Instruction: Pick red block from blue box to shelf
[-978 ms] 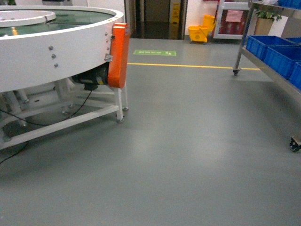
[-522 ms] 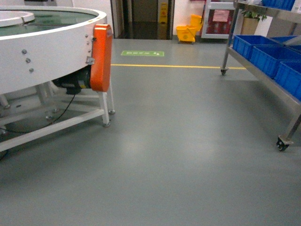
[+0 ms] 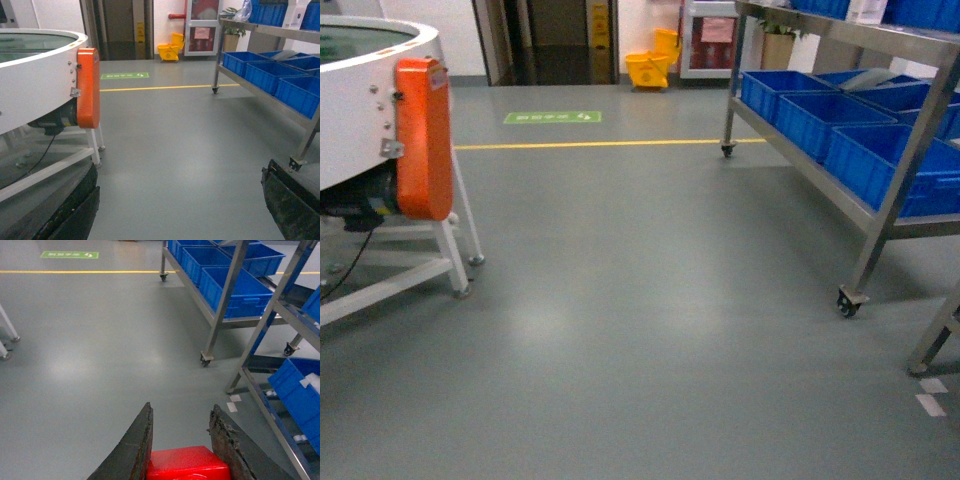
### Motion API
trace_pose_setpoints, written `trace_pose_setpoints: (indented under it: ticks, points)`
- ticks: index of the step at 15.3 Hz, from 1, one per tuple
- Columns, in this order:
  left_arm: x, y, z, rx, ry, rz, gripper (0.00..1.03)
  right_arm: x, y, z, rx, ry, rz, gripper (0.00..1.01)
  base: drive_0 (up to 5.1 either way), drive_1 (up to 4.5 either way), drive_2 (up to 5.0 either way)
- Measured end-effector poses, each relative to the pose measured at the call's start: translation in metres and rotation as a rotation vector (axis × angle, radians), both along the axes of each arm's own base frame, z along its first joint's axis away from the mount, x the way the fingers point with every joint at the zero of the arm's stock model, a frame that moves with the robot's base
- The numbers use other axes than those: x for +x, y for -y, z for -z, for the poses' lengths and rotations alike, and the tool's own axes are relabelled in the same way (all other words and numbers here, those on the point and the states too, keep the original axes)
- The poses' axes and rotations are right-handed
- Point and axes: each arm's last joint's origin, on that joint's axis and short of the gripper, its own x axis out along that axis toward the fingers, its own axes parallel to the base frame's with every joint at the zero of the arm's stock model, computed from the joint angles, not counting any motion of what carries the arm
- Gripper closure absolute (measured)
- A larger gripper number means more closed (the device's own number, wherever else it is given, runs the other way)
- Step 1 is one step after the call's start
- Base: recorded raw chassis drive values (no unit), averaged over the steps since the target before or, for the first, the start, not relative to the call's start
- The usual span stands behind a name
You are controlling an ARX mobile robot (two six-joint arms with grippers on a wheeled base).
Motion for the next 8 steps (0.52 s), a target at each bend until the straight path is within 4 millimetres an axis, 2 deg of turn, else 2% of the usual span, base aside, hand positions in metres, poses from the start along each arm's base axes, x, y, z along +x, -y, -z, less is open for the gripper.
trace_pose_setpoints:
  ticks: [3,5,8]
  points:
    - [0.0,0.0,-0.0003,0.0,0.003,0.001,0.05,0.0,0.0,0.0001,0.0,-0.001,0.0,0.73,1.4,0.45,-6.5]
    - [0.0,0.0,-0.0006,0.0,0.006,0.001,0.05,0.0001,0.0,-0.0003,-0.001,0.003,0.0,0.73,-1.6,0.21,-3.4]
    - [0.0,0.0,-0.0002,0.0,0.002,0.001,0.05,0.0005,0.0001,0.0005,0.001,-0.004,0.001,0.73,-1.5,-1.51,-1.5]
